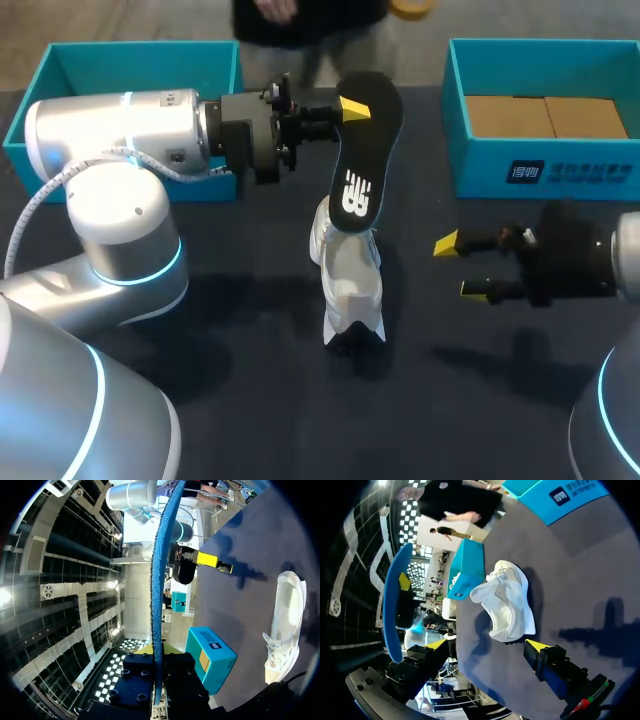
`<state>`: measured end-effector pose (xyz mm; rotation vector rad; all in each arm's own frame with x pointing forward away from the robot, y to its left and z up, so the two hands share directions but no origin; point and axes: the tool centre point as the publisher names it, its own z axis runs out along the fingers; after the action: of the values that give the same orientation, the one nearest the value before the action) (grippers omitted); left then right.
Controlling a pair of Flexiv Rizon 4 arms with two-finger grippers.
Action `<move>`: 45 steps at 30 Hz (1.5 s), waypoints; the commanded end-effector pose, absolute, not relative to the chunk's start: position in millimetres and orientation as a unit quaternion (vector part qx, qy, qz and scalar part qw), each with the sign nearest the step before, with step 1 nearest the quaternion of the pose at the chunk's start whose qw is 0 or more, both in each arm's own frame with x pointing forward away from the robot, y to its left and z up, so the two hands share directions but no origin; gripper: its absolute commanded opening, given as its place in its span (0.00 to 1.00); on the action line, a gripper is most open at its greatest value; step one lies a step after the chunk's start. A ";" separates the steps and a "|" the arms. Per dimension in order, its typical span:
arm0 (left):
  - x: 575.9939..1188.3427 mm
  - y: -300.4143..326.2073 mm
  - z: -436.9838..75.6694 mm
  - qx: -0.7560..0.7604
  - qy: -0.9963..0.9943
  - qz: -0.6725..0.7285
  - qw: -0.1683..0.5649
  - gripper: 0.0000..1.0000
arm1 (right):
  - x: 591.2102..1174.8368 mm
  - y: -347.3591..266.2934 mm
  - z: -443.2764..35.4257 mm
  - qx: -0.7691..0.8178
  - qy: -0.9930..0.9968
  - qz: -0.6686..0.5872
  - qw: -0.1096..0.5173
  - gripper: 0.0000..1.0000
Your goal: Take the shoe out of the shoebox, open the shoe tongue, remove and reinsert the insole, then place the shoe into the shoebox
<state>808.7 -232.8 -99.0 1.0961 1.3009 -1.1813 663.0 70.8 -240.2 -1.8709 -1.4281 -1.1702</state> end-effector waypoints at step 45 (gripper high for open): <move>725.7 -147.5 -139.4 0.328 0.634 -0.638 0.289 0.00 | 667.0 75.1 -242.3 -0.689 -0.525 -0.430 0.253 1.00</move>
<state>733.0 -156.0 -136.0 0.8813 1.6950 -1.7049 667.8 74.2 -242.4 -1.8708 -1.4292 -1.1655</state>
